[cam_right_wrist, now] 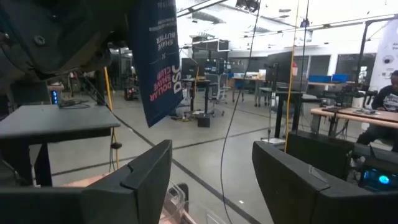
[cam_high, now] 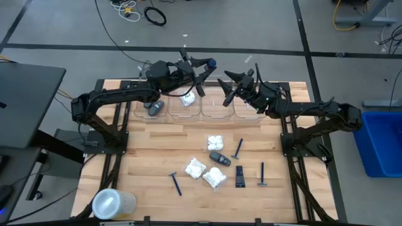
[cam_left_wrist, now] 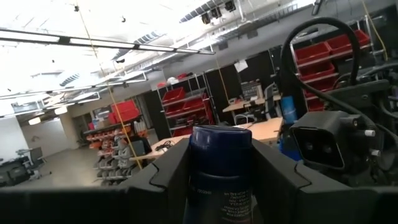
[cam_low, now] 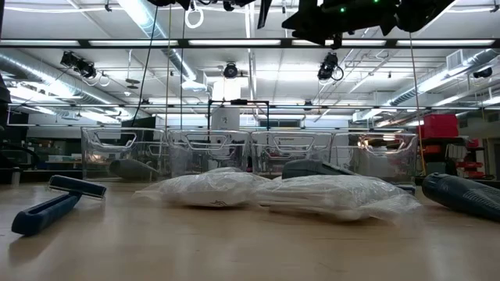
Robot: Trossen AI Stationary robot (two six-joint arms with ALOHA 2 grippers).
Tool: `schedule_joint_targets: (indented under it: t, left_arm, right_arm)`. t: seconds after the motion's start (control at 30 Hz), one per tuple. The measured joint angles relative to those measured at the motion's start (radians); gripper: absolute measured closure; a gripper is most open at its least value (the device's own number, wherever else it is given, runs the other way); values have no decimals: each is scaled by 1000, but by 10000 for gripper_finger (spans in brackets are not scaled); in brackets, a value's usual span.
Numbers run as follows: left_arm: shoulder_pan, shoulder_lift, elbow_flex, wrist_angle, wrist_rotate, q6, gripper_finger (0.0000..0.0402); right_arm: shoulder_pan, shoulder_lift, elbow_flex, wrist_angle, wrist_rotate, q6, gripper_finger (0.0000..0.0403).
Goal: Pick & Place Travel size toiletries
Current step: Put the left blue shave cream into the middle right transparent bin
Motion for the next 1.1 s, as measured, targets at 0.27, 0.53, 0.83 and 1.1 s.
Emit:
schedule_joint_targets:
  t: [0.27,0.53,0.83,1.1]
  left_arm:
    - [0,0,0,-4,-25,23,248]
    - [0,0,0,-13,-27,24,248]
    - [0,0,0,-15,-49,46,248]
    - [0,0,0,-25,-67,49,248]
  right_arm:
    - [0,16,0,20,-27,33,172]
    - [3,100,100,19,-60,35,162]
    - [5,179,174,12,-69,45,173]
    - [-2,210,201,25,-80,85,177]
